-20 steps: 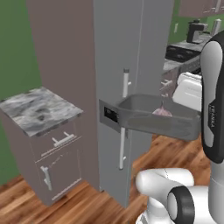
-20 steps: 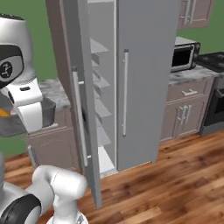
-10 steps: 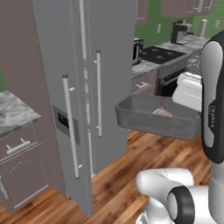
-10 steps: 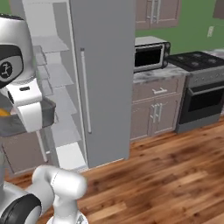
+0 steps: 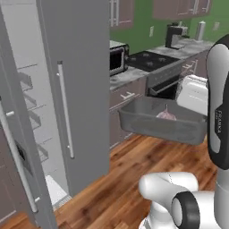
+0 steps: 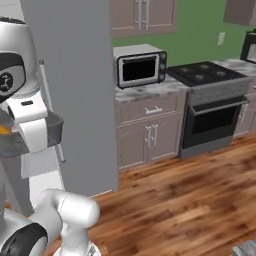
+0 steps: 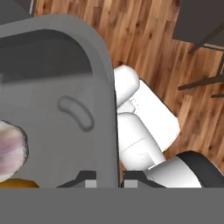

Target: Take the garlic and carrot out of the freezer and place them in the tupperware container on the counter. Then put the tupperware containing the vegetables back in the freezer.

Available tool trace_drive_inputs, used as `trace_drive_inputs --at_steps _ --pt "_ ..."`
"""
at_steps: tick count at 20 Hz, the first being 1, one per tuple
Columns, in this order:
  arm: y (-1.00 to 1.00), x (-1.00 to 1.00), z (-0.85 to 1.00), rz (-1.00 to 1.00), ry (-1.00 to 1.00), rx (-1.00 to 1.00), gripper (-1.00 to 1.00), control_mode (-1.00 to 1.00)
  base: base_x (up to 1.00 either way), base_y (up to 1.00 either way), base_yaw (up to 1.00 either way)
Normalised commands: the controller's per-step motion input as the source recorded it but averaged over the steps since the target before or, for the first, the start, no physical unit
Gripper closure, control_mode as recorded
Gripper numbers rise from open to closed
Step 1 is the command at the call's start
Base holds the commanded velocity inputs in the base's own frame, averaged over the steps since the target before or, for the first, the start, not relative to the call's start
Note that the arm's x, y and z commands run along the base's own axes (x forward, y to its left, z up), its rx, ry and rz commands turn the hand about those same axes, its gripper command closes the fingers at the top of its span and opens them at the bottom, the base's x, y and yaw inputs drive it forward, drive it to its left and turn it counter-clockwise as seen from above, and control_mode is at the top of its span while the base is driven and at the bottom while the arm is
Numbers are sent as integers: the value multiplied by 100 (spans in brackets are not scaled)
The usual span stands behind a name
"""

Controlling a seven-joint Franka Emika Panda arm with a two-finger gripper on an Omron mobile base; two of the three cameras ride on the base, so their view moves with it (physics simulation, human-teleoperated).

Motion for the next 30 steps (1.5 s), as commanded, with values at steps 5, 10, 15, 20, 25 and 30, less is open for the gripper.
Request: trace_drive_inputs --at_steps 5,10,15,20,25,30 --pt "0 0 0 0 0 0 100 100 76 -16 38" --pt "0 0 0 0 0 0 100 100 58 0 58" --pt "0 0 0 0 0 0 100 100 66 -15 60" --pt "0 0 0 0 0 0 100 100 67 -40 47" --pt "0 0 0 0 0 0 100 100 47 -39 24" --pt "0 0 0 0 0 0 100 100 37 -24 15"
